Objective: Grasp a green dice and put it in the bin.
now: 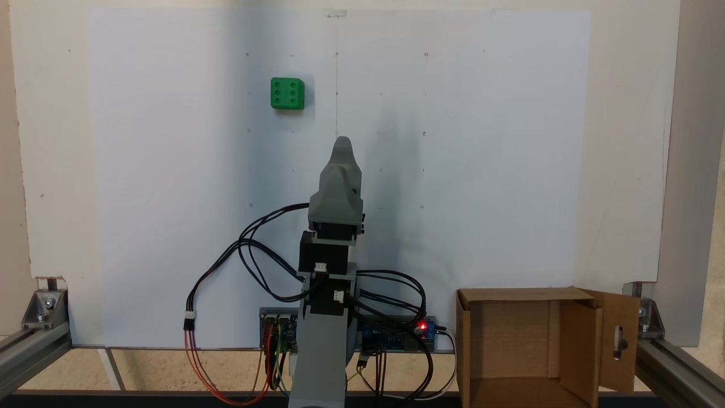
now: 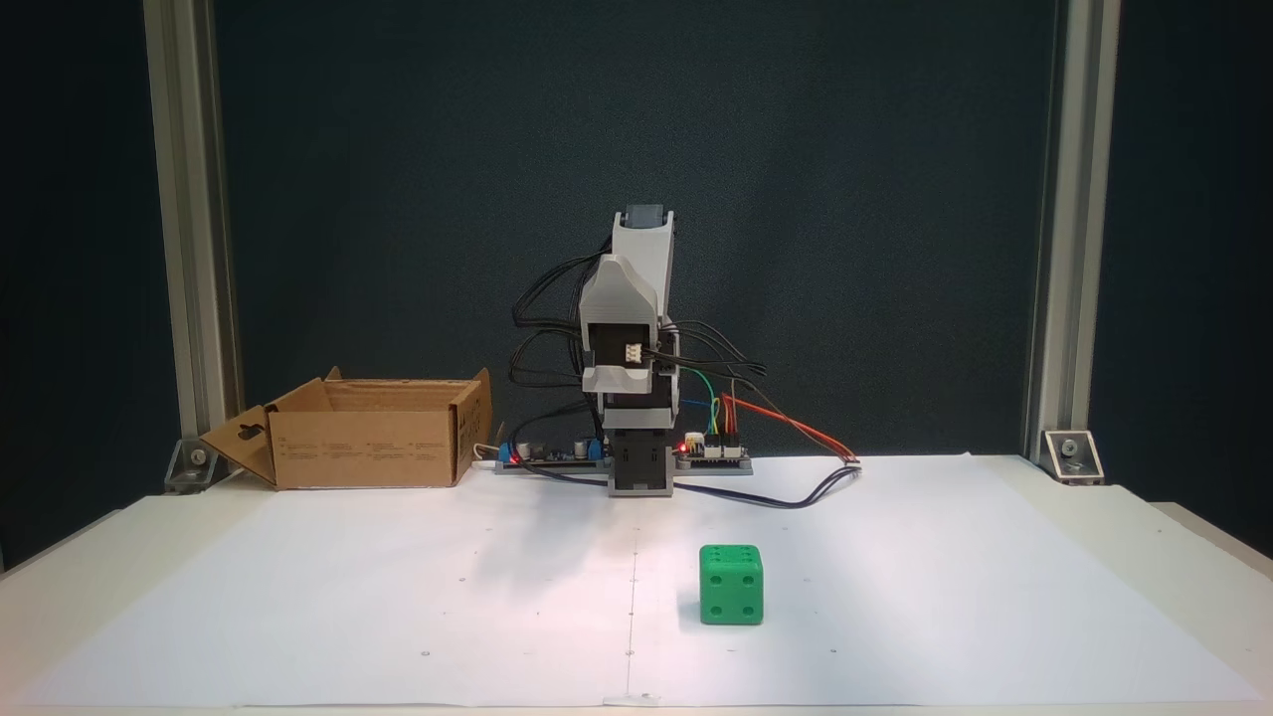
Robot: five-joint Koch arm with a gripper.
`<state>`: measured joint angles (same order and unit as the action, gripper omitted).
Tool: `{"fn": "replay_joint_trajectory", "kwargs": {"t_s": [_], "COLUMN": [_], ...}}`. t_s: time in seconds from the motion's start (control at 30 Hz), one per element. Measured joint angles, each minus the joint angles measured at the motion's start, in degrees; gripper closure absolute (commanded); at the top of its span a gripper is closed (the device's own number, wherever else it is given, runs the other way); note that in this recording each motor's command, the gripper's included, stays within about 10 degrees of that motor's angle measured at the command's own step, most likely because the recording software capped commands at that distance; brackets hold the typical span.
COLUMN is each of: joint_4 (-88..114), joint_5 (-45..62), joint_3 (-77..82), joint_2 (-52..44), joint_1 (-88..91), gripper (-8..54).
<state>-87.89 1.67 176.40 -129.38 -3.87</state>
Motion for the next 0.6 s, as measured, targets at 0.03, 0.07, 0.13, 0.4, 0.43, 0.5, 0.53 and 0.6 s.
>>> {"fn": "replay_joint_trajectory", "kwargs": {"t_s": [0.03,0.07,0.13,0.4,0.43,0.5,0.53,0.6], "joint_4": [0.0,0.0,0.0,0.0,0.0,0.0,0.0,0.0], "joint_5": [0.0,0.0,0.0,0.0,0.0,0.0,0.0,0.0], "joint_3": [0.0,0.0,0.0,0.0,0.0,0.0,0.0,0.0], "joint_2": [0.0,0.0,0.0,0.0,0.0,0.0,0.0,0.0], "joint_1": [-1.3,-4.0,-5.6,-5.7,-5.7,-5.7,-5.7,-5.7], "gripper": [0.5,0.5,0.5,0.5,0.5,0.5,0.5,0.5]}}
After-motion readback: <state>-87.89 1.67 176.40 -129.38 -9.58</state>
